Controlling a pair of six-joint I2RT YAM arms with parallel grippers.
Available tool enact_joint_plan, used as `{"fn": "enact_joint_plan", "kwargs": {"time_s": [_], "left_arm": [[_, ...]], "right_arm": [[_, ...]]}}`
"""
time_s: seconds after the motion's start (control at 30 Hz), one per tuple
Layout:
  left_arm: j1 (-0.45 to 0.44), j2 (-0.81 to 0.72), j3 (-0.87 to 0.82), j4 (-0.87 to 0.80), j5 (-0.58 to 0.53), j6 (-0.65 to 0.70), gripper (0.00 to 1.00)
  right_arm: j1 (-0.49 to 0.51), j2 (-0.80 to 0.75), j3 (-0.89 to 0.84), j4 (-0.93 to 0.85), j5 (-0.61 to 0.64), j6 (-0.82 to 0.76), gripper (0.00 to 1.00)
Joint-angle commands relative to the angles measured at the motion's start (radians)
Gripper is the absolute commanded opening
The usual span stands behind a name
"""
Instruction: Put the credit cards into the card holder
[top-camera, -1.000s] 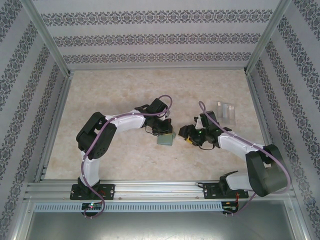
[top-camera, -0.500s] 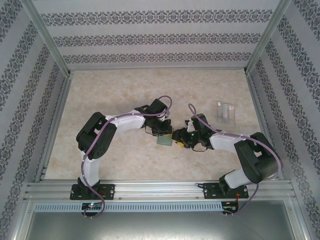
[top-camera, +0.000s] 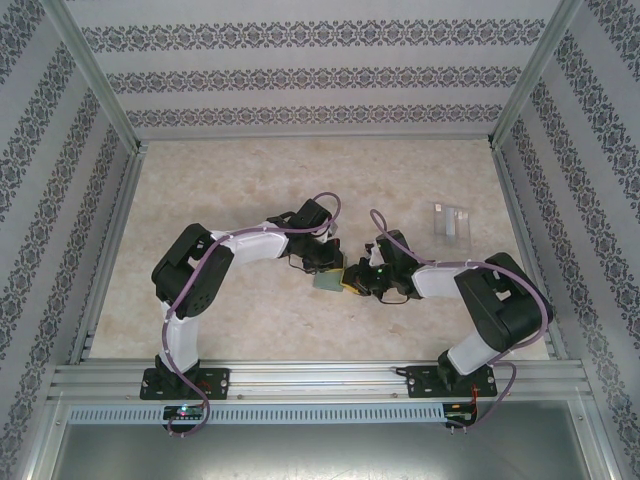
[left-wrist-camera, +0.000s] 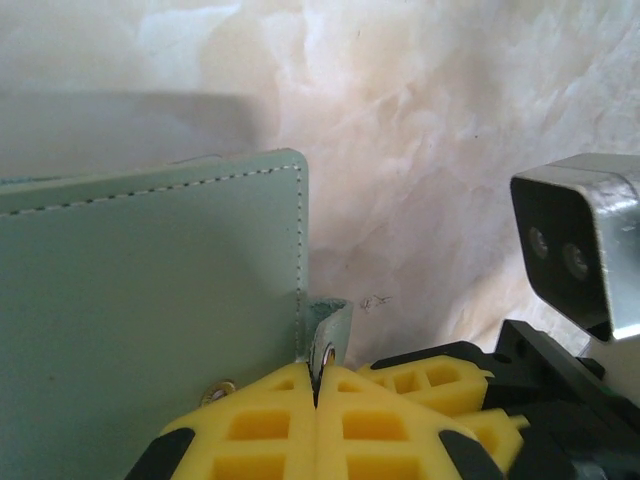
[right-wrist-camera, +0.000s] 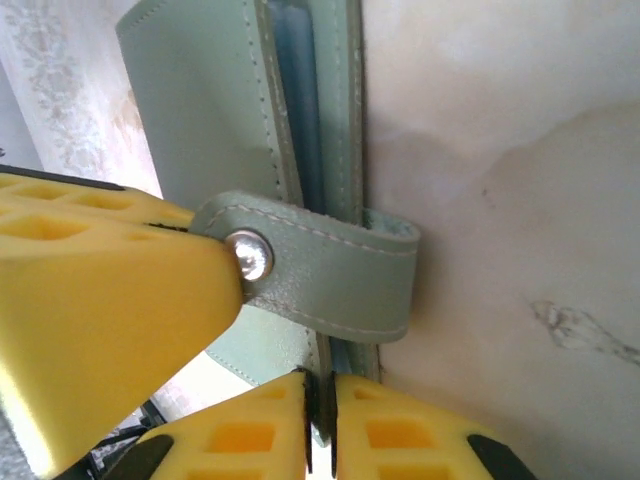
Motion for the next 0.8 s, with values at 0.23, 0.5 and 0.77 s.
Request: {"fn": "enact_joint_plan", "kwargs": {"time_s": [0.23,0.5,0.77], "left_arm": [[0.021,-0.128,-0.076,0.026,-0.061,0.019,0.0],[0.036,-0.111,-0.114,0.037,-0.106,0.055,0.0],[0.067,-0.094,-0.134,0.062,-0.074,0.05,0.0]], "right_arm": [[0.008,0.063,0.013,-0.049,0.049,-0.015,0.05],[0.01,0.054,0.017,-0.067,0.065,-0.01,0.04],[0.011,0.061,0.016,-0.084,0.082,-0.014,0.01]]}}
